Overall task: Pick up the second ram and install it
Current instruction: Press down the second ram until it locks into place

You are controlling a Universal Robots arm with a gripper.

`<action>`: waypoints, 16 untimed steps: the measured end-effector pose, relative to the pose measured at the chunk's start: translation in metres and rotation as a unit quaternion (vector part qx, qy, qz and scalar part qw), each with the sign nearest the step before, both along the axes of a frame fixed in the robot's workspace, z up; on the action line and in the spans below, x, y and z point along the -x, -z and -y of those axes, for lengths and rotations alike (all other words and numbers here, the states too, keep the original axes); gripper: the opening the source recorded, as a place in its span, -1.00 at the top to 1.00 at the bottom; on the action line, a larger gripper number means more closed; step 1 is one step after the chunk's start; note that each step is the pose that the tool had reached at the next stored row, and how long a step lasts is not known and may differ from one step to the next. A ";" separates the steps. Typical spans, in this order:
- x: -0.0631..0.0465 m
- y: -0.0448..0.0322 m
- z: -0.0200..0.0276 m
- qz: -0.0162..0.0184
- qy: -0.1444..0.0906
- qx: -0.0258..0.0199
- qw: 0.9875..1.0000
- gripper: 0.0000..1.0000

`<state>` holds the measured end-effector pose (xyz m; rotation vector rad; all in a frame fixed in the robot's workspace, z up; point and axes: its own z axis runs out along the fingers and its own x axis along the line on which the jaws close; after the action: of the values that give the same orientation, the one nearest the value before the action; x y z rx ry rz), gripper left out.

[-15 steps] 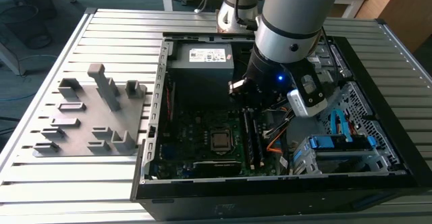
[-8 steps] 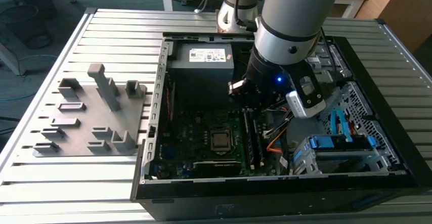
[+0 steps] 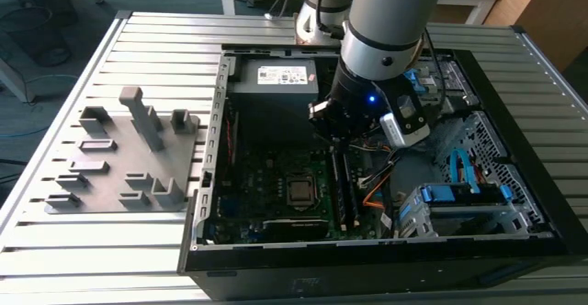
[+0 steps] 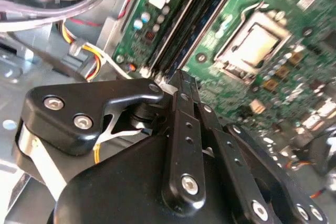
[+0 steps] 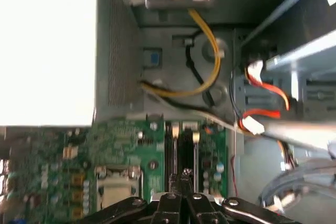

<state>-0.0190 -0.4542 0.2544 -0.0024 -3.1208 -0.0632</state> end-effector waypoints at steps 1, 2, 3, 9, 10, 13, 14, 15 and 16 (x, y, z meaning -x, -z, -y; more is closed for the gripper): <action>0.000 0.0018 -0.0022 0.000 0.000 0.000 1.000 0.80; 0.000 0.0037 -0.0034 0.000 0.000 0.000 1.000 0.80; 0.000 0.0056 -0.0041 0.000 0.000 0.000 1.000 0.80; 0.001 0.0164 -0.0048 0.000 0.000 0.000 1.000 0.80; 0.001 0.0182 -0.0049 0.000 0.000 0.000 1.000 0.80; 0.002 0.0236 -0.0051 0.000 0.000 0.000 1.000 0.80; 0.002 0.0255 -0.0052 0.000 0.000 0.000 1.000 0.80; 0.003 0.0274 -0.0052 0.000 0.000 0.000 1.000 0.80; 0.003 0.0292 -0.0051 0.000 0.000 0.000 1.000 0.80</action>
<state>-0.0218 -0.4491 0.2253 -0.0023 -3.1208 -0.0634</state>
